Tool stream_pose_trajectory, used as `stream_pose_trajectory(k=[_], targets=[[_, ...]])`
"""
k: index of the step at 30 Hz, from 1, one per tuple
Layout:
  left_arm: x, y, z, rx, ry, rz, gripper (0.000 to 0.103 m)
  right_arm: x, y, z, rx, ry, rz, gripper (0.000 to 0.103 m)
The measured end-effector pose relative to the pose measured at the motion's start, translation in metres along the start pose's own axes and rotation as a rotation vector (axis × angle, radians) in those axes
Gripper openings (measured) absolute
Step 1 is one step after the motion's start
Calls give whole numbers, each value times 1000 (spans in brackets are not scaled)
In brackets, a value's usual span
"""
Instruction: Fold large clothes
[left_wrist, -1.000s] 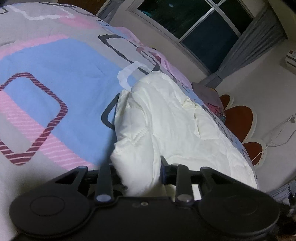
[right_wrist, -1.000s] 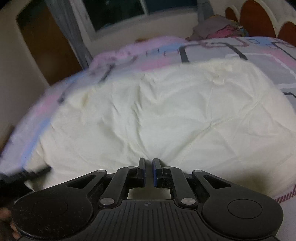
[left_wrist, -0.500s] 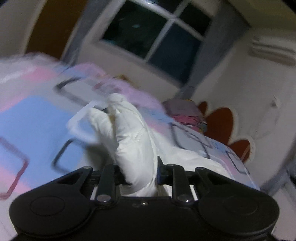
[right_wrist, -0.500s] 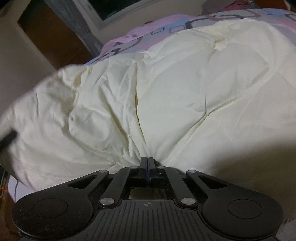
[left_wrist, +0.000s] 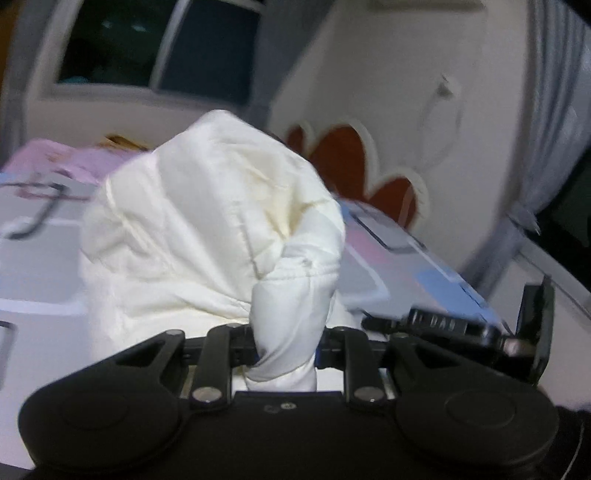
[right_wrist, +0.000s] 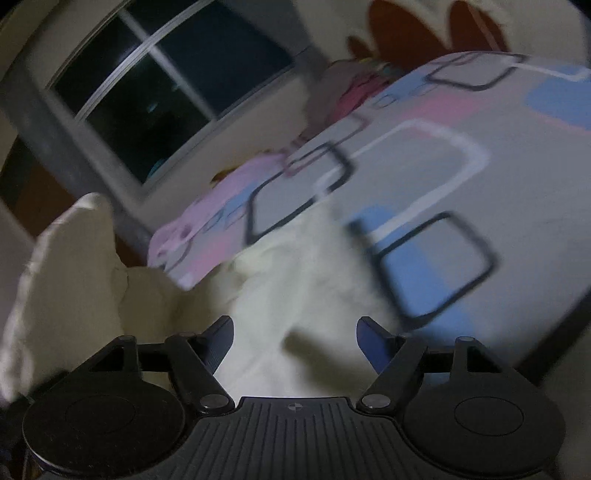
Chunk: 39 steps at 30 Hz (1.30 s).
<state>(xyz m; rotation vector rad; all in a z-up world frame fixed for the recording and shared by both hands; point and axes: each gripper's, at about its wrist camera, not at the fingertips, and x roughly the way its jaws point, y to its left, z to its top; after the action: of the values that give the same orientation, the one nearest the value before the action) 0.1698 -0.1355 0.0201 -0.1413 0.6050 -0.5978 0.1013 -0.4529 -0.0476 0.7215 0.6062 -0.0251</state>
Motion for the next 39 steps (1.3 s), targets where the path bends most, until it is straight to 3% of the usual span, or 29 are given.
stream_pose_trajectory(k=[2, 4, 5, 6, 9, 12, 15, 17, 19, 21, 22, 24, 26, 32, 34, 37, 38, 39], targets=[[26, -16, -8, 10, 69, -46, 27, -12, -15, 6, 22, -12, -6, 74], [53, -22, -17, -29, 128, -114, 51, -17, -21, 12, 26, -18, -23, 74], [63, -24, -23, -59, 143, -160, 75, -21, -24, 13, 27, -23, -30, 74], [72, -22, -28, -73, 134, -193, 84, -26, -31, 16, 36, -25, -32, 74], [86, -25, -38, -85, 117, -159, 92, -36, -43, 23, 53, -37, -36, 74], [86, -18, -39, -158, 119, -228, 100, -46, -49, 23, 67, -41, -34, 74], [63, -17, -25, -258, 121, -261, 92, -44, -50, 27, 72, -38, -25, 74], [19, -8, -11, -339, -14, -305, 92, -46, -46, 29, 67, -44, -13, 74], [-17, 12, 2, -327, -123, -204, 92, -49, -50, 30, 71, -43, 5, 74], [-31, 39, 7, -307, -168, -68, 88, -45, -42, 31, 64, -36, 27, 74], [-32, 58, 6, -327, -152, 0, 84, -43, -37, 30, 55, -33, 38, 74], [-28, 91, -1, -380, -141, 34, 71, -40, -26, 29, 34, -25, 60, 74], [-18, 108, -4, -396, -98, 83, 65, -35, -13, 29, 10, -15, 80, 74], [6, 128, -1, -449, -89, 40, 60, -14, 22, 30, -76, 5, 79, 74], [13, 131, 1, -423, -61, 16, 51, -2, 32, 28, -117, 28, 59, 73], [31, 125, 3, -374, -30, -4, 49, 18, 30, 26, -117, 53, 43, 72], [37, 122, 4, -363, -14, -15, 49, 25, 28, 25, -111, 74, 47, 44], [42, 119, 4, -352, -2, -28, 49, 32, 26, 24, -103, 102, 43, 29]])
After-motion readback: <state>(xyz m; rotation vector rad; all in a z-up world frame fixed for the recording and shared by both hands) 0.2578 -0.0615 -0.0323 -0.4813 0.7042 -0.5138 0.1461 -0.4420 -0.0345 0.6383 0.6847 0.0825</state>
